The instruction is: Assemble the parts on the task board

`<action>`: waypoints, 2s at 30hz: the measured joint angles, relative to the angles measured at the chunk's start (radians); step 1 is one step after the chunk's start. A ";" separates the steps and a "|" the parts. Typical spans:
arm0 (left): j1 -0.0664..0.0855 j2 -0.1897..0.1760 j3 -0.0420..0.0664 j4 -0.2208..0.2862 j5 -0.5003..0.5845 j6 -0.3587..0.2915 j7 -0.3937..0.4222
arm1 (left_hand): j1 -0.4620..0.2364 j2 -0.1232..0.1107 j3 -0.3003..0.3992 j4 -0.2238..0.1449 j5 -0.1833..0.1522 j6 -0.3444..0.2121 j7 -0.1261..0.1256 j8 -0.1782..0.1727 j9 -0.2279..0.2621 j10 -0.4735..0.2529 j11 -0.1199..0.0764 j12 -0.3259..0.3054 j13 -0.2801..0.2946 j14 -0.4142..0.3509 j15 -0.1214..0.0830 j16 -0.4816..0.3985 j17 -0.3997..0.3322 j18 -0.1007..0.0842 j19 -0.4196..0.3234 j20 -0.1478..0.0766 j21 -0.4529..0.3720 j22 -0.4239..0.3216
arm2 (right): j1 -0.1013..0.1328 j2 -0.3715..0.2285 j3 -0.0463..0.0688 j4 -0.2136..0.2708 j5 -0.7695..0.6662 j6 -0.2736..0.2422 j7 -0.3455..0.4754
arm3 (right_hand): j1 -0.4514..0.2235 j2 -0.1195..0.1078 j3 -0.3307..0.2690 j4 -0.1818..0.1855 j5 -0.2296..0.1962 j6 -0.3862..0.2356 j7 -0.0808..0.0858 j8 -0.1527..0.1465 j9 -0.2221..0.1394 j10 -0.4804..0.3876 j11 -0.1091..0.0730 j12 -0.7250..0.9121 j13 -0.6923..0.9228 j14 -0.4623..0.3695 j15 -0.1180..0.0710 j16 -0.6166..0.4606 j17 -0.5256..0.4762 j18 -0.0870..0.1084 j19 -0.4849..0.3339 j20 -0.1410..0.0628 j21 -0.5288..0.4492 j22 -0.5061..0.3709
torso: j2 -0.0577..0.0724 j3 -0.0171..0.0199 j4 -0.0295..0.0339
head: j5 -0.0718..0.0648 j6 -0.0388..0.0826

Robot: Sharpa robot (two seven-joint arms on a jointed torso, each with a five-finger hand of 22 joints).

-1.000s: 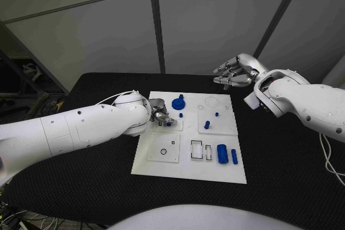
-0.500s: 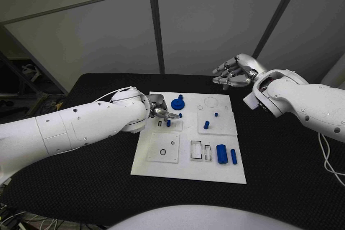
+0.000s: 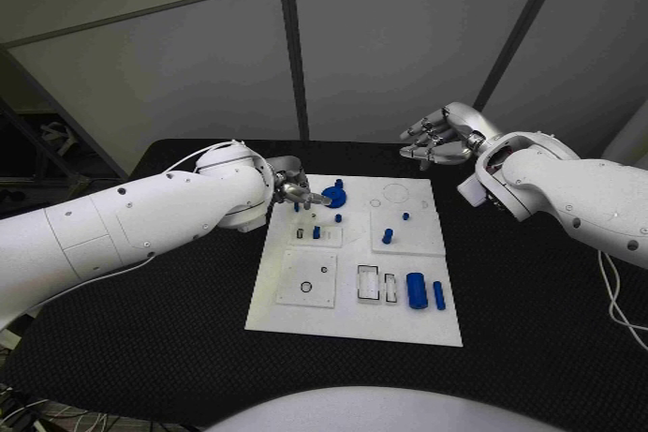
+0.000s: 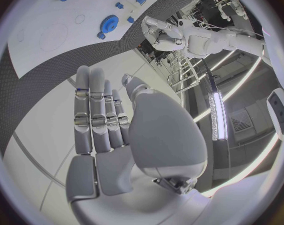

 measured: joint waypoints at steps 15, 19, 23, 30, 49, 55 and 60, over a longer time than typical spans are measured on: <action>0.049 0.093 0.008 -0.237 0.000 0.113 0.000 | 0.083 0.029 -0.070 -0.002 0.000 -0.021 0.022 -0.092 -0.095 -0.062 0.027 -0.075 -0.079 0.001 0.024 -0.015 0.000 0.000 -0.014 0.014 -0.019 0.000 | 0.000 0.000 0.000 -0.001 0.000 0.000 0.000 | 0.000 0.000 0.000 0.000 0.000 0.000 0.000 0.000 0.000 -0.004 0.004 0.000 0.000 0.000 0.000 0.000 0.000 0.000 0.000 0.000 0.000 -0.001 | 0.002 -0.0007 -0.0007 | 0.003 0.011; 0.051 0.117 0.005 -0.290 0.001 0.136 0.000 | 0.089 0.032 -0.075 -0.004 0.000 -0.017 0.025 -0.097 -0.103 -0.065 0.027 -0.078 -0.085 0.001 0.024 -0.015 0.000 0.000 -0.018 0.018 -0.019 0.000 | 0.000 0.001 0.000 -0.001 0.000 0.000 0.000 | 0.000 0.000 0.000 0.000 0.000 0.000 0.000 0.000 0.000 -0.004 0.004 0.000 0.000 0.000 0.000 0.000 0.000 0.000 0.000 0.000 0.000 -0.001 | 0.002 -0.0009 -0.0007 | 0.003 0.011; 0.051 0.137 0.000 -0.332 0.001 0.157 0.000 | 0.097 0.032 -0.076 -0.004 0.000 -0.017 0.025 -0.101 -0.106 -0.065 0.027 -0.078 -0.088 0.001 0.024 -0.015 0.000 0.000 -0.018 0.018 -0.019 0.000 | 0.000 0.003 0.000 -0.001 0.000 0.000 0.000 | 0.000 0.000 0.000 0.000 0.000 0.000 0.000 0.000 0.000 -0.004 0.004 0.000 0.000 0.000 0.000 0.000 0.001 0.000 0.000 0.000 0.000 -0.001 | 0.002 -0.0009 -0.0006 | 0.005 0.009; 0.048 0.161 -0.005 -0.376 0.001 0.185 0.000 | 0.096 0.032 -0.075 -0.004 0.000 -0.017 0.025 -0.101 -0.106 -0.069 0.031 -0.083 -0.089 0.001 0.024 -0.015 0.000 0.000 -0.017 0.018 -0.019 0.000 | 0.000 0.005 0.000 0.000 0.000 0.000 0.000 | 0.000 0.000 0.000 0.000 0.004 0.000 0.000 0.000 0.000 -0.004 0.004 0.000 -0.001 0.000 0.000 -0.004 0.001 0.000 0.000 0.000 -0.004 -0.002 | 0.001 -0.0010 0.0001 | 0.005 0.006; 0.032 0.189 -0.015 -0.408 0.001 0.216 0.000 | 0.112 0.048 -0.084 -0.007 0.000 -0.006 0.029 -0.101 -0.114 -0.069 0.031 -0.083 -0.085 0.001 0.024 -0.015 0.000 0.000 -0.014 0.022 -0.019 0.000 | 0.000 0.009 0.000 -0.001 0.000 0.000 0.000 | 0.000 0.000 0.000 0.000 0.004 0.000 0.000 0.000 0.000 -0.004 0.004 0.000 -0.001 0.000 0.000 -0.004 0.000 0.000 0.000 0.000 -0.004 -0.002 | 0.000 0.0000 0.0003 | 0.006 -0.001; 0.030 0.191 -0.016 -0.408 0.002 0.220 0.000 | 0.124 0.060 -0.084 -0.007 0.000 -0.002 0.025 -0.101 -0.118 -0.069 0.031 -0.079 -0.084 0.001 0.024 -0.015 0.000 0.000 -0.014 0.022 -0.019 0.000 | 0.000 0.010 0.000 -0.002 0.000 0.001 0.000 | 0.000 0.000 0.000 0.000 0.004 0.000 0.000 0.000 0.000 -0.004 0.004 0.000 -0.001 0.000 0.000 -0.004 0.000 0.000 0.000 0.000 -0.004 -0.002 | 0.000 0.0000 0.0005 | 0.006 -0.003; 0.029 0.191 -0.016 -0.407 0.007 0.220 0.000 | 0.131 0.066 -0.084 -0.007 0.004 0.005 0.025 -0.101 -0.121 -0.064 0.027 -0.078 -0.084 0.001 0.024 -0.015 0.000 0.000 -0.014 0.022 -0.015 0.000 | 0.000 0.011 0.000 -0.003 0.000 0.001 0.000 | 0.000 0.000 0.000 0.000 0.004 0.000 0.000 0.000 0.000 -0.004 0.004 0.000 -0.002 -0.003 -0.003 -0.004 0.000 0.000 0.000 0.000 -0.004 -0.003 | 0.000 0.0000 0.0006 | 0.006 -0.004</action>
